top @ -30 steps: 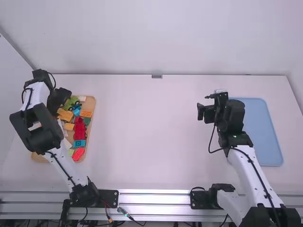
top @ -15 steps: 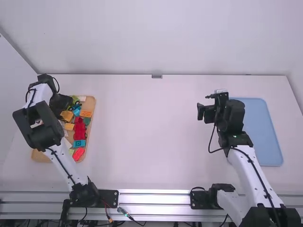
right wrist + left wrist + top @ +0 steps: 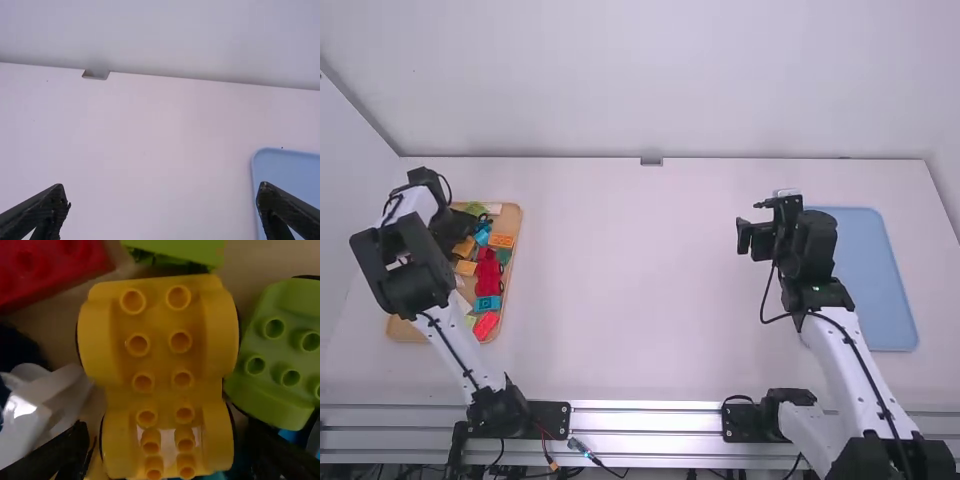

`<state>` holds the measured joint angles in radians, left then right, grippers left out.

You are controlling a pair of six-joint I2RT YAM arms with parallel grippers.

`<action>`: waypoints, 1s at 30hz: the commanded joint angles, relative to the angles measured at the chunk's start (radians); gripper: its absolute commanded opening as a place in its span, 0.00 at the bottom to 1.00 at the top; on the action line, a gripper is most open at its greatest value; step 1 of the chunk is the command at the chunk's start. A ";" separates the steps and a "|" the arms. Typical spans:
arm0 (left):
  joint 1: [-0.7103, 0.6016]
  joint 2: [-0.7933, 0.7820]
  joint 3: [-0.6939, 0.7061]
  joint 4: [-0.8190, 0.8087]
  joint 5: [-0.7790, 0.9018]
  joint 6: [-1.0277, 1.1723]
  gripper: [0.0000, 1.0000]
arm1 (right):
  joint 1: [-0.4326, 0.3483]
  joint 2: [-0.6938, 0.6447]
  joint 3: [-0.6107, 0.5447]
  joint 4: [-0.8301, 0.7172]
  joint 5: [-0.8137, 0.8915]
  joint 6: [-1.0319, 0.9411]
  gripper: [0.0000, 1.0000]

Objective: Assemble lego blocks to make yellow taxi

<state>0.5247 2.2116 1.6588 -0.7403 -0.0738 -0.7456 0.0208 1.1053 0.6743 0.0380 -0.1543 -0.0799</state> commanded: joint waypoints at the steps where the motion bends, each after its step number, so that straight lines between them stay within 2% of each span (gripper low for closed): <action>1: -0.007 0.015 -0.033 0.010 -0.021 -0.006 0.81 | 0.006 0.006 0.040 -0.001 -0.006 0.005 0.99; 5: -0.007 0.015 -0.090 0.084 -0.020 -0.007 0.78 | 0.006 0.006 0.040 -0.001 -0.006 0.005 0.99; 6: -0.007 0.015 -0.100 0.097 -0.021 -0.007 0.72 | 0.006 0.006 0.040 -0.001 -0.006 0.005 0.99; 7: -0.007 0.015 -0.112 0.110 -0.021 -0.011 0.61 | 0.008 0.006 0.040 -0.001 -0.006 0.005 0.99; 10: -0.007 0.015 -0.119 0.123 -0.021 -0.018 0.45 | 0.006 0.006 0.040 -0.001 -0.006 0.005 0.99; 15: -0.007 0.013 -0.094 0.128 -0.022 -0.018 0.27 | 0.006 0.006 0.040 -0.002 -0.006 0.005 0.99; 20: -0.008 -0.002 0.036 -0.012 -0.021 -0.030 0.02 | 0.006 0.006 0.040 -0.001 -0.006 0.006 0.99; 26: -0.017 -0.023 0.183 -0.195 -0.025 -0.072 0.02 | 0.006 0.006 0.040 -0.001 -0.008 0.005 0.99; 30: -0.068 -0.059 0.233 -0.265 -0.025 0.095 0.01 | 0.006 0.006 0.040 0.000 -0.010 0.032 0.99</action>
<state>0.4992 2.1963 1.8740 -0.9878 -0.1013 -0.7429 0.0208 1.1053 0.6743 0.0380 -0.1562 -0.0704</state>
